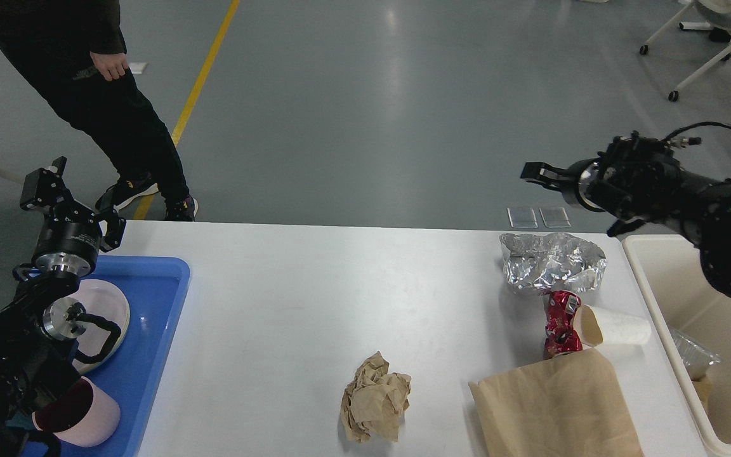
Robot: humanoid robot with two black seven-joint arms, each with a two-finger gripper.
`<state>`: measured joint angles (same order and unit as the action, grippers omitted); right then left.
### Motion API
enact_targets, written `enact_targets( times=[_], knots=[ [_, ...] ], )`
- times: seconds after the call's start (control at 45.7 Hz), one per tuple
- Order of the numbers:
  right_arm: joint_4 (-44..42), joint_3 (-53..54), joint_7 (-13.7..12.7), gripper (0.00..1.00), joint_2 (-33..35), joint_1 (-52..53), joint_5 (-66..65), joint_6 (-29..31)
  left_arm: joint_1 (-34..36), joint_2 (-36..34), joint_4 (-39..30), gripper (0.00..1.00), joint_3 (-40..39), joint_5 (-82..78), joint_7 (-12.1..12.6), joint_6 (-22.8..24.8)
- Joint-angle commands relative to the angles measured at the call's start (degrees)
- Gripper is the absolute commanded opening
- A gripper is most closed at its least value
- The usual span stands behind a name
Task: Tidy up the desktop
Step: 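Move the right gripper back over the crumpled brown paper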
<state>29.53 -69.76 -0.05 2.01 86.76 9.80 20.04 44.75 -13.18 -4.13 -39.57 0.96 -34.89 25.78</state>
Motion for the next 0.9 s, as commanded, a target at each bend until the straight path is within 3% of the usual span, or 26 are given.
enact_targets(
  times=[0.0,0.175,0.415,0.59,0.743,0.874],
  knots=[
    [0.35,0.76,-0.3,1.0,-5.0,5.34,0.05,10.7,-0.01,0.0,0.0,0.96,0.02,0.0,-0.01,-0.03],
    [7.37,4.1,-0.22,1.0,-5.62,13.86,0.75,20.55,-0.01,0.0,0.0,0.96,0.02,0.0,-0.01,-0.03],
    [21.96,4.46,-0.13,1.0,-5.18,26.17,0.75,24.07,-0.01,0.0,0.0,0.96,0.02,0.0,-0.01,-0.03],
    [27.6,4.1,-0.22,1.0,-5.27,35.67,0.66,34.96,-0.01,0.0,0.0,0.96,0.02,0.0,-0.01,0.06],
    [27.16,4.37,-0.22,1.0,-5.09,35.06,0.22,34.96,-0.01,0.0,0.0,0.96,0.02,0.0,-0.01,0.06],
    [26.46,4.1,-0.3,1.0,-5.44,28.48,0.05,34.96,-0.01,0.0,0.0,0.96,0.02,0.0,-0.01,0.06]
  ],
)
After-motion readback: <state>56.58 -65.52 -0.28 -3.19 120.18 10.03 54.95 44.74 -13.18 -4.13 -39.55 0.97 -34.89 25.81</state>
